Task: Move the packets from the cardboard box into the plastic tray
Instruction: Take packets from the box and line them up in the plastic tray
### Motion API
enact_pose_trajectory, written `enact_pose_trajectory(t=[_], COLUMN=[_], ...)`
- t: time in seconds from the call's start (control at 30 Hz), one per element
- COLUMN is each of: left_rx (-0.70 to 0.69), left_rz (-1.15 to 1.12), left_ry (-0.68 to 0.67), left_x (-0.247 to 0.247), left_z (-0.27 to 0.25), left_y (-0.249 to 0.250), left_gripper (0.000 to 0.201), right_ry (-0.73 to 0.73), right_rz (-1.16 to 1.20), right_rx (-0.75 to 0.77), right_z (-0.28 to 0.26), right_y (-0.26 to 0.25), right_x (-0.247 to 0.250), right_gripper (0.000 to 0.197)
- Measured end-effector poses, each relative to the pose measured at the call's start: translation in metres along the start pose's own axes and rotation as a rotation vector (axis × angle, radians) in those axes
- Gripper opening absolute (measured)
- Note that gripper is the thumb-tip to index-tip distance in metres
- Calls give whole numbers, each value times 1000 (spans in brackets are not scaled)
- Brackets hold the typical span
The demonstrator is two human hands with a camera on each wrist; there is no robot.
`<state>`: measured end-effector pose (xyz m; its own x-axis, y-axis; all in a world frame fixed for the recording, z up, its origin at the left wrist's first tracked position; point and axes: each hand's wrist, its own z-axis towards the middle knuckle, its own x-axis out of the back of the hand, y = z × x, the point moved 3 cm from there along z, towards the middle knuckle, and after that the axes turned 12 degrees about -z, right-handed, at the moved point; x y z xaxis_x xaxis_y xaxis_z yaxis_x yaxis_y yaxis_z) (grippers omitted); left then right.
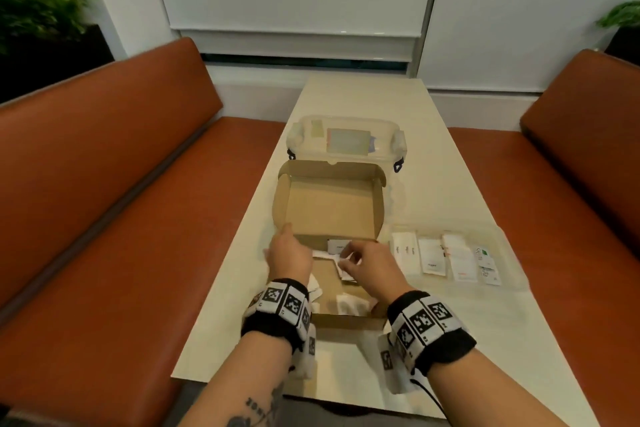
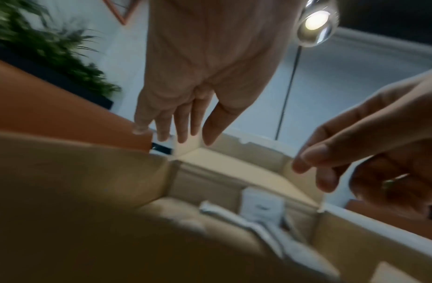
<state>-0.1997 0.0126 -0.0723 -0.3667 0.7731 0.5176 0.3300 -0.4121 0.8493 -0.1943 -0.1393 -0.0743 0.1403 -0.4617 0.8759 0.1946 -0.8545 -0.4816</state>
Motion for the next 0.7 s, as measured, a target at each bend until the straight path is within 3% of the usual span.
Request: enact_pose_trajectory(t=[0.17,0.3,0.47,0.57,0.7], left_rx=[107,-12,-44,-47,-18], left_rz=[36,-40,-56,-73,-81], left_ry=[-64,-160,-124,-123,-118], left_x=[28,26,25,24,22], left_z=[7,7,5,4,6], left_y=[-41,-44,-44,-44,-43], left_gripper=[52,52,63,64,63], right_ry=[-165,-211,-254,-288,-335], right_rz=[-103,-201,-257,-355,-303], right_rx=[-67,-133,-176,-167,-174], right_z=[4,9,19,23,27], right_y=[-35,-43,-53,-61,-62], right_x=[-40,-56,-69,-75,-78], right_gripper=[27,35,68,66,75])
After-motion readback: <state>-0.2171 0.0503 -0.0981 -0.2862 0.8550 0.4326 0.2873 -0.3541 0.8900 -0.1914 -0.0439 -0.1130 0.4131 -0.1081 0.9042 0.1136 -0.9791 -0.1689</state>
